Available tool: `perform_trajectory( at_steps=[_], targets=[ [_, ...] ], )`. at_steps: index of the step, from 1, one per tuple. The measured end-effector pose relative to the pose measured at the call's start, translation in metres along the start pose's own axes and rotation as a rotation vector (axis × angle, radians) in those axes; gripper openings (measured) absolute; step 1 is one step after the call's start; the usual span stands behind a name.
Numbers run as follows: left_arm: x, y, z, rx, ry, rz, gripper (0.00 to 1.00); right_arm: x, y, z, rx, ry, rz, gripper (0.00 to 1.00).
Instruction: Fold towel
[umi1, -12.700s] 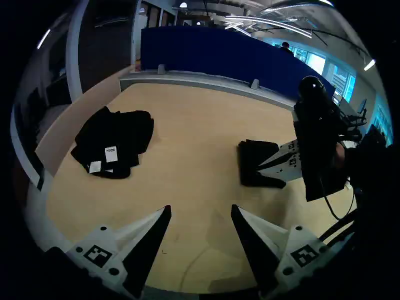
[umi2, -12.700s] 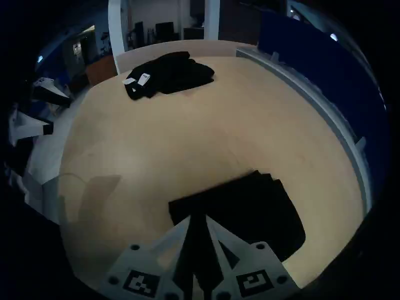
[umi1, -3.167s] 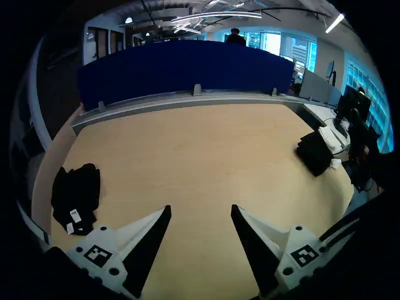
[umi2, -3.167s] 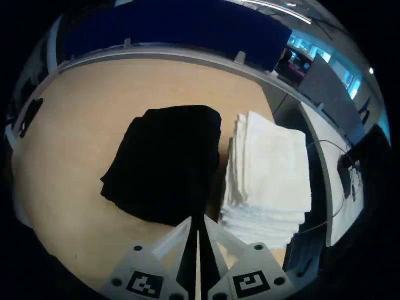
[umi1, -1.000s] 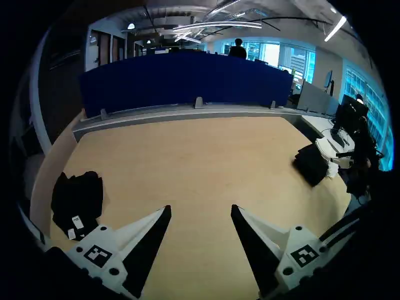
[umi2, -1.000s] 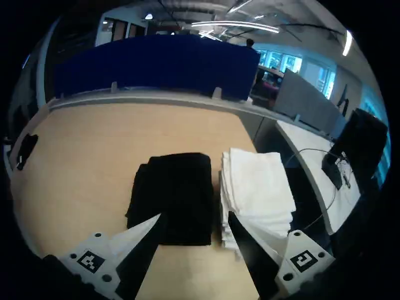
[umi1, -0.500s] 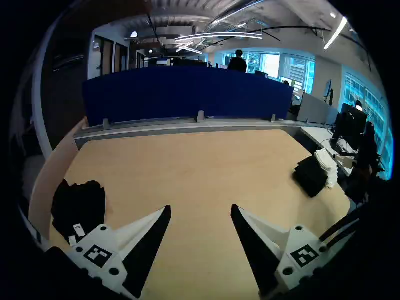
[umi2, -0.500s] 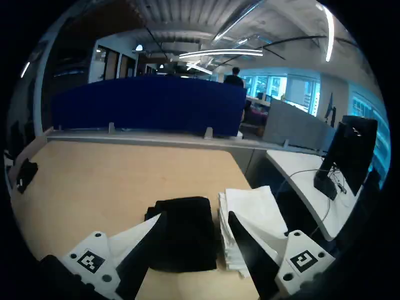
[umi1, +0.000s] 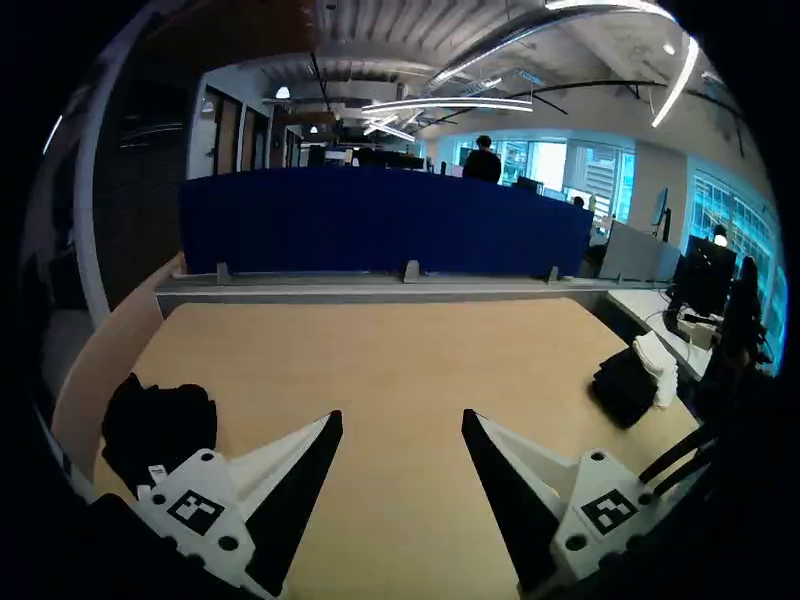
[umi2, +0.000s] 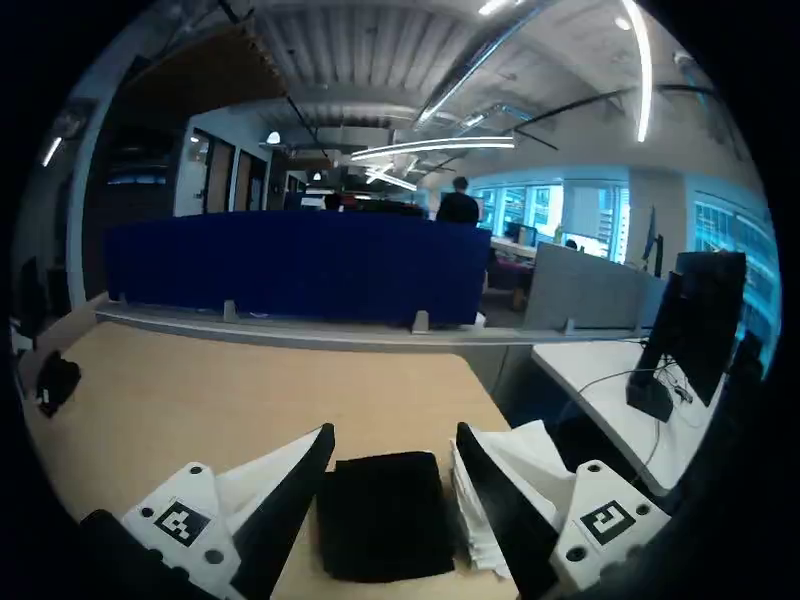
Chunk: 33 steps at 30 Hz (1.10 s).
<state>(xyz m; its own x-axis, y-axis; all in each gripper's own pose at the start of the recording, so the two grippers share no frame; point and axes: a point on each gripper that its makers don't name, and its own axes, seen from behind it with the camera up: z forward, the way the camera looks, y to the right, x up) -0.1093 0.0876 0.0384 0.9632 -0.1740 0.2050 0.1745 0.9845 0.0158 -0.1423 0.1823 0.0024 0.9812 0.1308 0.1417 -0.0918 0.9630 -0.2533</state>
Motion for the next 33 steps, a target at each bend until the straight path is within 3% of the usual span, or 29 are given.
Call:
perform_trajectory(
  at_steps=[11,23,33],
  targets=[
    [0.041,-0.024,-0.008,0.068,0.161,0.003,0.88,0.052,-0.052,-0.005,0.018,0.121,0.002,0.94],
    [0.067,-0.053,-0.012,0.130,0.258,-0.009,0.88,0.084,-0.133,-0.011,0.062,0.194,-0.035,0.94],
    [0.086,-0.072,-0.015,0.163,0.325,-0.008,0.88,0.098,-0.183,-0.015,0.112,0.227,0.020,0.94]
  ],
)
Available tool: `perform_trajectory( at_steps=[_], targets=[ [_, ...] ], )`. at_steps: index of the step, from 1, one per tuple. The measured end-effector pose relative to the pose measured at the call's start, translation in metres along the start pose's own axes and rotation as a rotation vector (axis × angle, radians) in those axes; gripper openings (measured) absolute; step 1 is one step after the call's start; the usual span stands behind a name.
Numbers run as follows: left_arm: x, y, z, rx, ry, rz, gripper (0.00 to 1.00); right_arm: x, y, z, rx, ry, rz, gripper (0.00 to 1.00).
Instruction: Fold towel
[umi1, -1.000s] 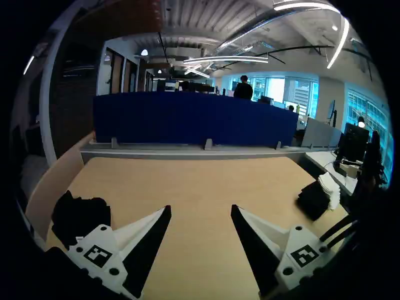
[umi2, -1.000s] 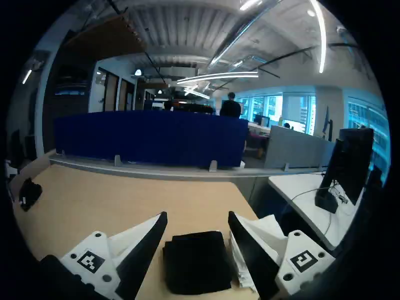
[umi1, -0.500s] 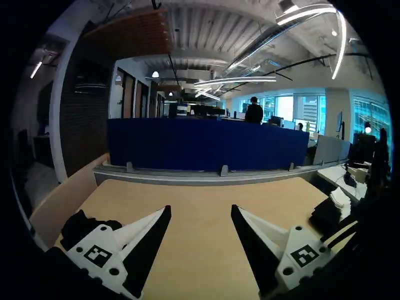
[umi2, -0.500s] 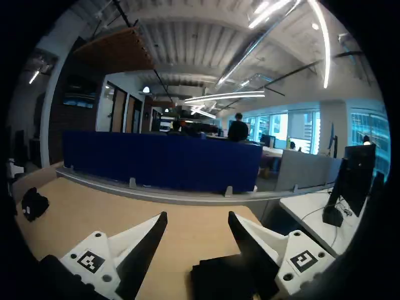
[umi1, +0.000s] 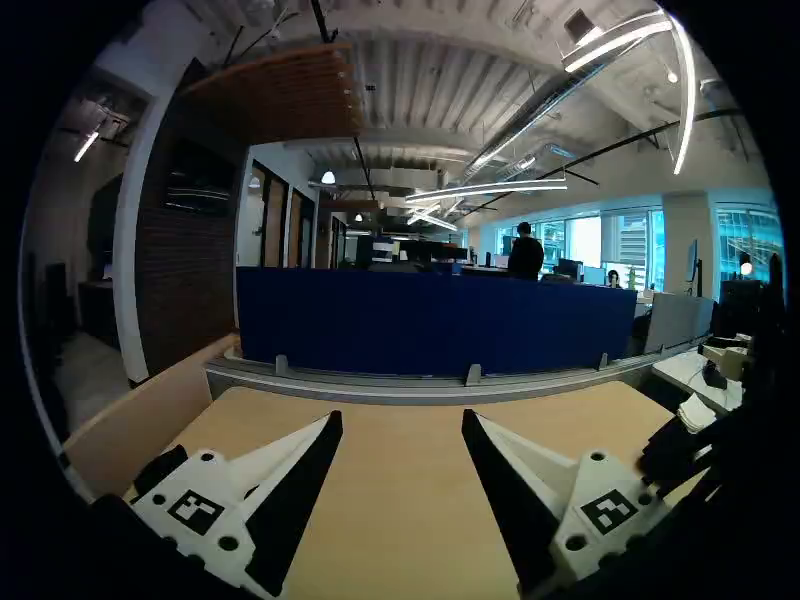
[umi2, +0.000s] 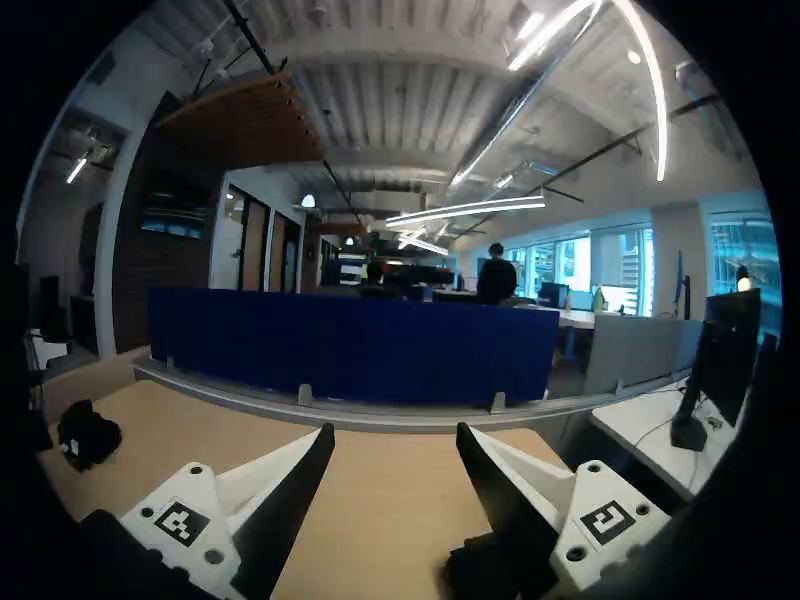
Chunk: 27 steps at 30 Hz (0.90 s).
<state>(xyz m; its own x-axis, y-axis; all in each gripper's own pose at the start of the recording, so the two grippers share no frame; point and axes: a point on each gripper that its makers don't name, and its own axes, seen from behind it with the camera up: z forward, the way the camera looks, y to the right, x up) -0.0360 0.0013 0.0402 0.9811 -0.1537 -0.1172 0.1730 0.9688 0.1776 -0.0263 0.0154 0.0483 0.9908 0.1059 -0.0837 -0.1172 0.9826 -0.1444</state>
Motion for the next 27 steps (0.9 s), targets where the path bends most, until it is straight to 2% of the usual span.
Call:
perform_trajectory(
  at_steps=[8,17,27],
  targets=[
    [0.005,-0.010,0.007,0.019,0.032,-0.005,0.88,0.002,-0.021,-0.001,0.012,0.005,0.020,0.94],
    [0.001,-0.012,0.013,0.027,0.059,0.017,0.88,0.003,-0.037,-0.003,0.007,-0.001,0.015,0.94],
    [-0.024,-0.017,0.018,0.044,0.073,0.038,0.88,-0.006,-0.054,-0.010,0.023,-0.008,0.003,0.94]
  ],
)
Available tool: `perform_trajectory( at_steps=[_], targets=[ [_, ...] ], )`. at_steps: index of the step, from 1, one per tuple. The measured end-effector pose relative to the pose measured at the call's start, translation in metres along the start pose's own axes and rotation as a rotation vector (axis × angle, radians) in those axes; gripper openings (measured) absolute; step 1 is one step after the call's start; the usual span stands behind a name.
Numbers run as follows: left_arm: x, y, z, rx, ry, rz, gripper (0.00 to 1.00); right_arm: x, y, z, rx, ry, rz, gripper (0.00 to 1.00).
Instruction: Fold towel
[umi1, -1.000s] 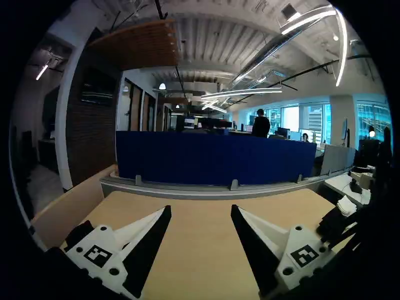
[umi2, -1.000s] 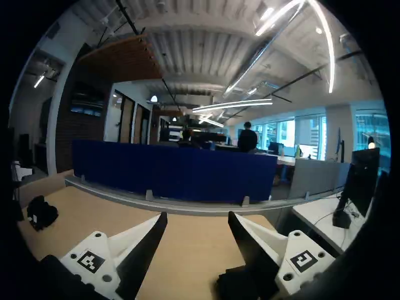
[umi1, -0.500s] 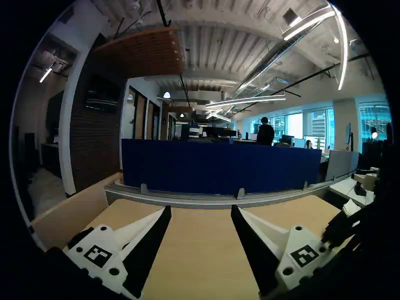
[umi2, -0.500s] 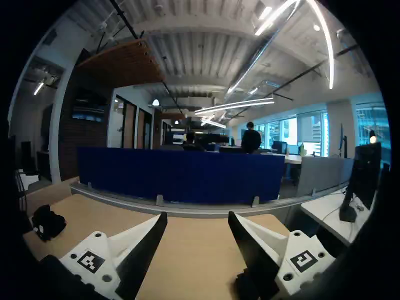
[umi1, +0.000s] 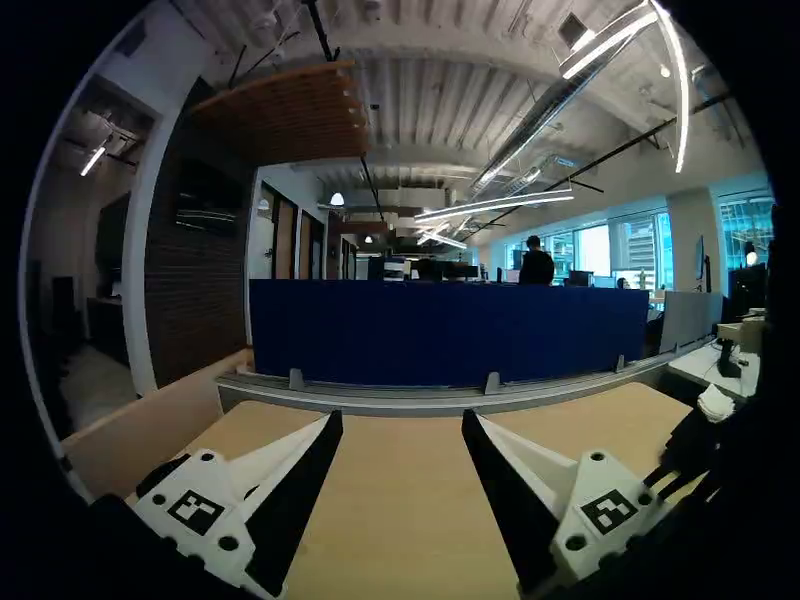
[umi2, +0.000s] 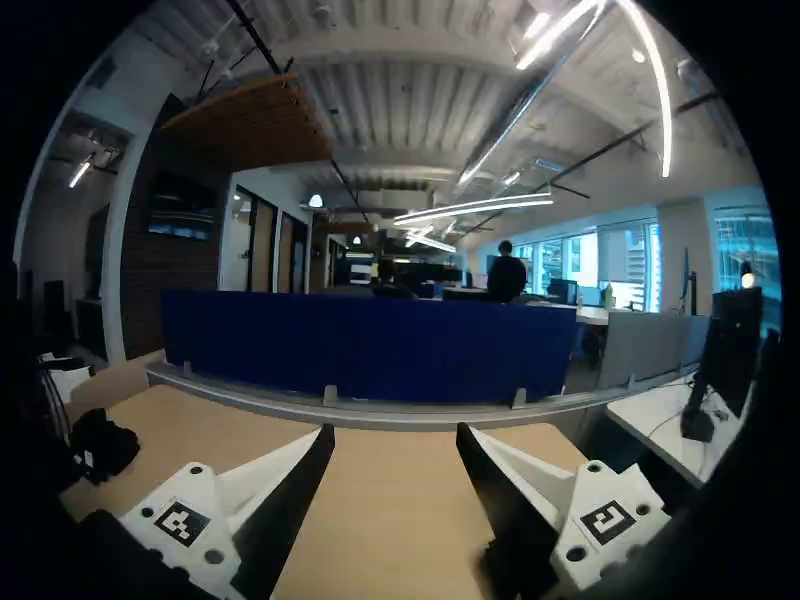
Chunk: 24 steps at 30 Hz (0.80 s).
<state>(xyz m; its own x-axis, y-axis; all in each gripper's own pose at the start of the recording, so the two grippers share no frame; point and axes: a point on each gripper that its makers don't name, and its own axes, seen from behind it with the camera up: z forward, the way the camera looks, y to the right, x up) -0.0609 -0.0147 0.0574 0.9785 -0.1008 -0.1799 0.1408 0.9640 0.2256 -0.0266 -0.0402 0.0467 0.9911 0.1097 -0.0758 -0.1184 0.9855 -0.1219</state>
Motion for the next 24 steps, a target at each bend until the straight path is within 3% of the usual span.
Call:
perform_trajectory(
  at_steps=[8,20,24],
  targets=[
    [-0.030,-0.003,-0.004,0.021,0.009,0.065,0.88,-0.008,-0.008,-0.002,0.006,0.002,-0.022,0.94],
    [-0.071,-0.006,-0.003,0.040,0.045,0.103,0.88,-0.029,-0.025,0.004,0.025,0.005,-0.030,0.94],
    [-0.092,-0.006,-0.002,0.040,0.045,0.094,0.88,-0.036,-0.026,0.006,0.023,0.016,-0.040,0.94]
  ],
)
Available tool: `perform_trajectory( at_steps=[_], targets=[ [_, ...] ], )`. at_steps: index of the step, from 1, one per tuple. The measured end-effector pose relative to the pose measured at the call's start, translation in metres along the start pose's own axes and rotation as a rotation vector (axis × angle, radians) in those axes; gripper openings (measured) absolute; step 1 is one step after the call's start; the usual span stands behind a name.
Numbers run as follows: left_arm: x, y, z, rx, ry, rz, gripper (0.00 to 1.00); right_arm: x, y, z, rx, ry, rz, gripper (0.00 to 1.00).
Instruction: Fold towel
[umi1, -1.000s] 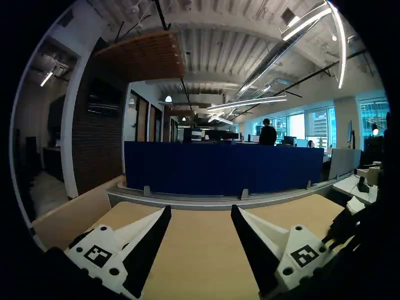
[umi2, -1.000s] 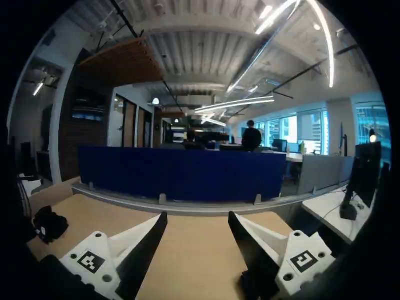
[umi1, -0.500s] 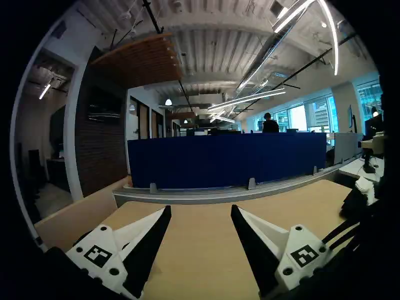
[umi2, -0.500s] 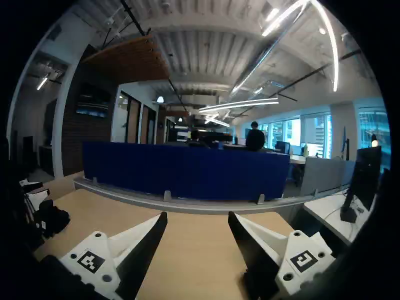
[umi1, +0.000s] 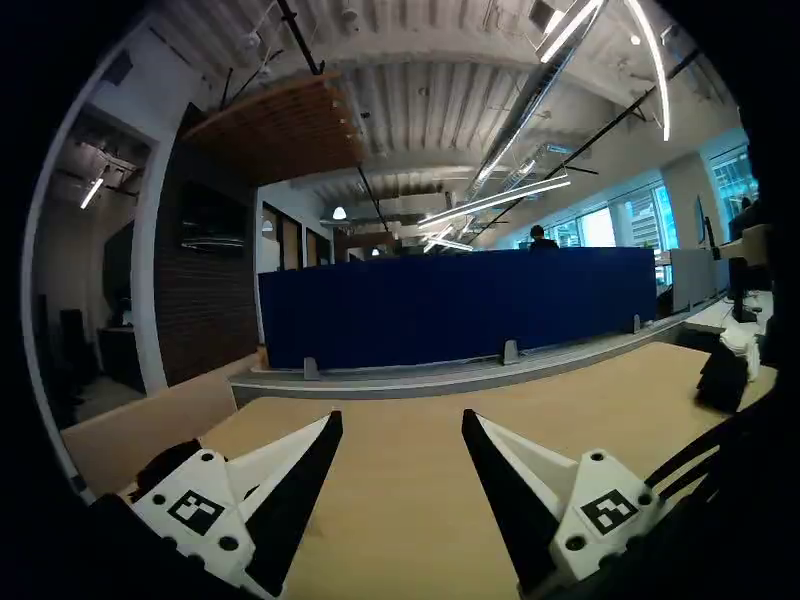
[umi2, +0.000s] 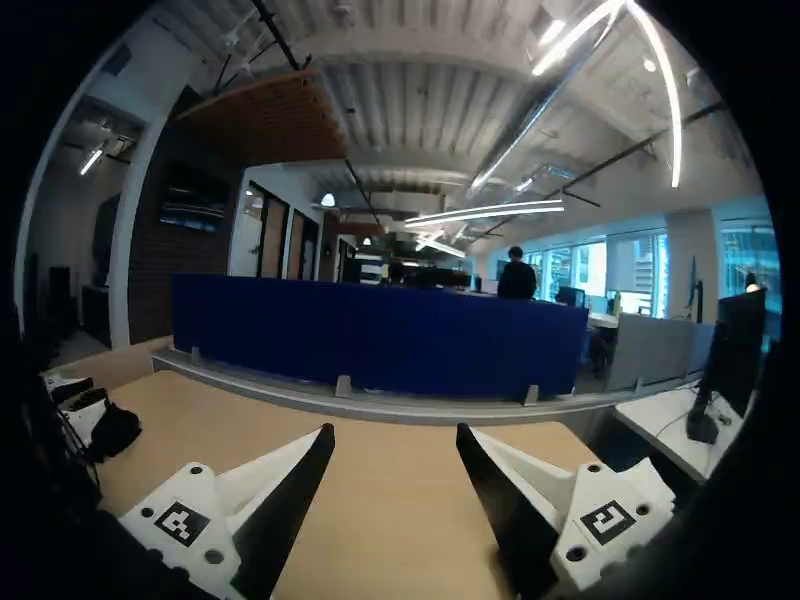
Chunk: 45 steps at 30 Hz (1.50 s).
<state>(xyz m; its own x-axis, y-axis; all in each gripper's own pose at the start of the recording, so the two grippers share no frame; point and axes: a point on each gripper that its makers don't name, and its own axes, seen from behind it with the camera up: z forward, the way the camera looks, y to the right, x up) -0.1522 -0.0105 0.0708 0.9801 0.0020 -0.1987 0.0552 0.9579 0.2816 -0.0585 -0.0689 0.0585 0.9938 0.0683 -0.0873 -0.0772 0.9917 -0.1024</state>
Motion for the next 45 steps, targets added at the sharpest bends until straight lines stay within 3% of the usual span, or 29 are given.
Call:
perform_trajectory(
  at_steps=[11,23,32,45],
  targets=[
    [-0.052,-0.001,0.007,0.005,-0.004,-0.035,0.88,-0.019,-0.001,0.002,-0.008,0.019,-0.007,0.94],
    [-0.083,-0.006,0.017,0.018,-0.007,-0.055,0.88,-0.026,-0.004,0.007,-0.005,0.032,-0.022,0.94],
    [-0.087,-0.010,0.020,0.023,-0.001,-0.071,0.89,-0.028,0.002,0.009,-0.008,0.037,-0.027,0.94],
    [-0.088,-0.007,0.016,0.011,0.001,-0.068,0.88,-0.037,0.017,0.011,-0.014,0.031,-0.016,0.94]
  ],
)
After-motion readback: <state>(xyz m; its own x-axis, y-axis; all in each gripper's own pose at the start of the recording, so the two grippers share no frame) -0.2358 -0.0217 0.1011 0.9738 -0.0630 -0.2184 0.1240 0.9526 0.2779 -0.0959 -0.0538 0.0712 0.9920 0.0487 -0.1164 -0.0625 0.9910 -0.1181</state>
